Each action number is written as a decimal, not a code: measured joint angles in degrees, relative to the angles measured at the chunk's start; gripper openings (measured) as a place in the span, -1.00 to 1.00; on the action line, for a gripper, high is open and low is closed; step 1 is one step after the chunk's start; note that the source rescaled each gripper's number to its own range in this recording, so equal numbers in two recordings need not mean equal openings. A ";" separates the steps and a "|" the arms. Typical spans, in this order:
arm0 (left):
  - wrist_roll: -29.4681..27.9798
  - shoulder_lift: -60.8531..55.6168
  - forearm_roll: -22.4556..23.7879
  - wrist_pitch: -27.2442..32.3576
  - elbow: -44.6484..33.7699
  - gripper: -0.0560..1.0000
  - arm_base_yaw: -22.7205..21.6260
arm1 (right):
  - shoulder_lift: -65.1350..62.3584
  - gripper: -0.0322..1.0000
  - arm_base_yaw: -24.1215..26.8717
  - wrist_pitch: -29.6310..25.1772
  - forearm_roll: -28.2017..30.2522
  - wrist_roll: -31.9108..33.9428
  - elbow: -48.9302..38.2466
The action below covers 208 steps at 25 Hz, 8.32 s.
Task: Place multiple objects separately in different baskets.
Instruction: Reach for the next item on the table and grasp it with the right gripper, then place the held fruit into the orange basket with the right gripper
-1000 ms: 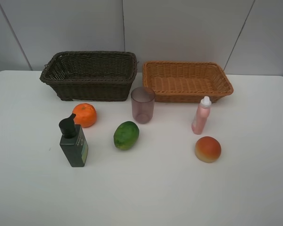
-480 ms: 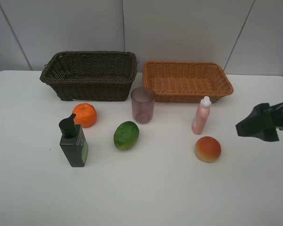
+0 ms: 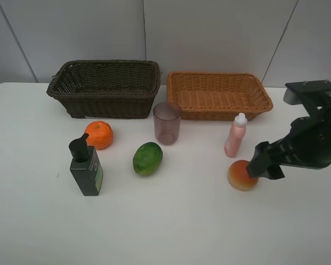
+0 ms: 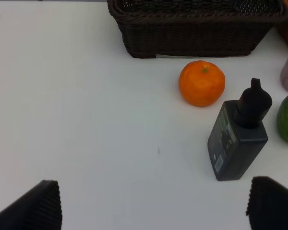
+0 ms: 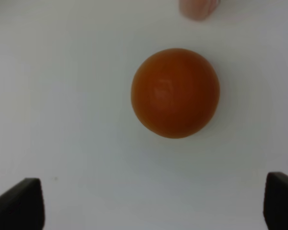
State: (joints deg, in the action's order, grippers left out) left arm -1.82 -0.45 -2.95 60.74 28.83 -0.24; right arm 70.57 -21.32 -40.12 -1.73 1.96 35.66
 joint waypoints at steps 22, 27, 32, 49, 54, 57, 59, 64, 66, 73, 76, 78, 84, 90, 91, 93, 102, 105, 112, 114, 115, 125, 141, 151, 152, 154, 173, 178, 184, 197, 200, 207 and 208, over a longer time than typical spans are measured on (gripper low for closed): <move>0.00 0.00 0.00 -0.01 0.00 1.00 0.00 | 16.36 1.00 -4.62 8.07 7.56 0.36 2.88; 0.00 0.00 0.00 -0.01 0.00 1.00 0.00 | 18.00 1.00 -4.62 9.69 11.09 2.09 2.88; 0.00 0.00 0.00 -0.01 0.00 1.00 0.00 | 20.11 1.00 -4.62 10.39 11.46 2.32 2.88; 0.00 0.00 0.00 -0.06 0.00 1.00 0.00 | 24.35 1.00 -4.62 14.80 15.63 2.51 2.92; 0.00 0.00 0.00 -0.06 0.00 1.00 0.00 | 24.35 1.00 -4.20 14.86 16.79 2.55 2.92; 0.00 0.00 0.00 -0.06 0.00 1.00 0.00 | 24.35 1.00 -3.74 14.97 17.17 2.55 2.92; 0.00 0.00 0.00 -0.06 0.00 1.00 0.00 | 24.35 1.00 -3.74 15.32 17.17 2.55 2.92; 0.00 0.00 0.00 -0.06 0.00 1.00 0.00 | 25.54 1.00 -3.74 15.81 17.17 2.55 2.92; 0.00 0.00 0.00 -0.06 0.00 1.00 0.00 | 26.21 1.00 -3.74 16.33 17.17 2.55 2.95; 0.00 0.00 0.00 -0.06 0.00 1.00 0.00 | 28.82 1.00 -3.74 18.35 17.17 2.55 2.99; 0.00 0.00 0.00 -0.06 0.00 1.00 0.00 | 29.79 1.00 -3.74 18.86 17.17 2.55 2.99; 0.00 0.00 0.00 -0.06 0.00 1.00 0.00 | 30.01 1.00 -3.74 19.26 17.17 2.55 2.99; 0.00 0.00 0.00 -0.06 0.00 1.00 0.00 | 30.40 1.00 -3.74 20.23 17.23 2.55 2.99; 0.00 0.00 0.00 -0.06 0.00 1.00 0.00 | 30.40 0.61 -3.74 20.28 17.23 2.55 2.99; 0.00 0.00 0.00 -0.06 0.00 1.00 0.00 | 30.40 0.40 -3.74 20.28 17.23 2.55 2.99; 0.00 0.00 0.00 -0.06 0.00 1.00 0.00 | 30.40 -0.04 -3.74 20.17 17.23 2.55 2.99; 0.00 0.00 0.00 -0.06 0.00 1.00 0.00 | 30.40 -0.04 -3.74 19.38 17.23 2.55 2.99; 0.00 0.00 0.00 -0.06 0.00 1.00 0.00 | 30.40 -0.04 -3.74 19.38 17.23 2.55 2.99; 0.00 0.00 0.00 -0.06 0.00 1.00 0.00 | 30.40 -0.04 -3.74 19.32 17.23 2.55 2.99; 0.00 0.00 0.00 -0.06 0.00 1.00 0.00 | 30.40 -0.04 -3.74 19.32 17.23 2.55 2.99; 0.00 0.00 0.00 -0.06 0.00 1.00 0.00 | 30.40 -0.04 -3.74 19.32 17.23 2.55 3.01; 0.00 0.00 0.00 -0.06 0.00 1.00 0.00 | 30.40 -0.04 -3.74 18.54 17.17 2.55 3.15; 0.00 0.00 0.00 -0.06 0.00 1.00 0.00 | 17.04 -0.04 -3.74 7.94 14.52 2.76 3.10; 0.00 0.00 0.00 -0.06 0.00 1.00 0.00 | 8.56 -0.04 -2.79 3.45 14.52 2.82 3.10; 0.00 0.00 0.00 -0.06 0.00 1.00 0.00 | 8.30 -0.04 -2.79 3.11 14.52 2.89 3.33; 0.00 0.00 0.00 -0.06 0.00 1.00 0.00 | 8.14 -0.04 -2.79 1.11 14.52 2.95 5.05; 0.00 0.00 0.00 -0.06 0.00 1.00 0.00 | 26.34 -0.04 -2.64 -4.21 17.01 5.07 41.13; 0.00 0.00 0.00 -0.06 0.00 1.00 0.00 | 35.13 -0.04 -2.64 -3.06 18.16 5.07 48.79; 0.00 0.00 0.00 -0.06 0.00 1.00 0.00 | 42.89 -0.04 -0.22 1.20 21.92 5.07 51.80; 0.00 0.00 0.00 -0.06 0.00 1.00 0.00 | 50.51 -0.04 5.29 10.03 32.45 5.07 52.05; 0.00 0.00 0.00 -0.06 0.00 1.00 0.00 | 51.24 -0.04 5.33 11.08 32.45 5.07 52.05; 0.00 0.00 0.00 -0.06 0.00 1.00 0.00 | 52.27 0.14 5.35 11.50 30.00 5.83 52.05; 0.00 0.00 0.00 -0.06 0.00 1.00 0.00 | 52.27 0.34 5.35 11.89 29.58 6.44 52.05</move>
State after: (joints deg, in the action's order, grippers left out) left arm -1.82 -0.45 -2.95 60.67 28.83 -0.24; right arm 122.84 -15.98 -28.23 27.86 8.40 87.71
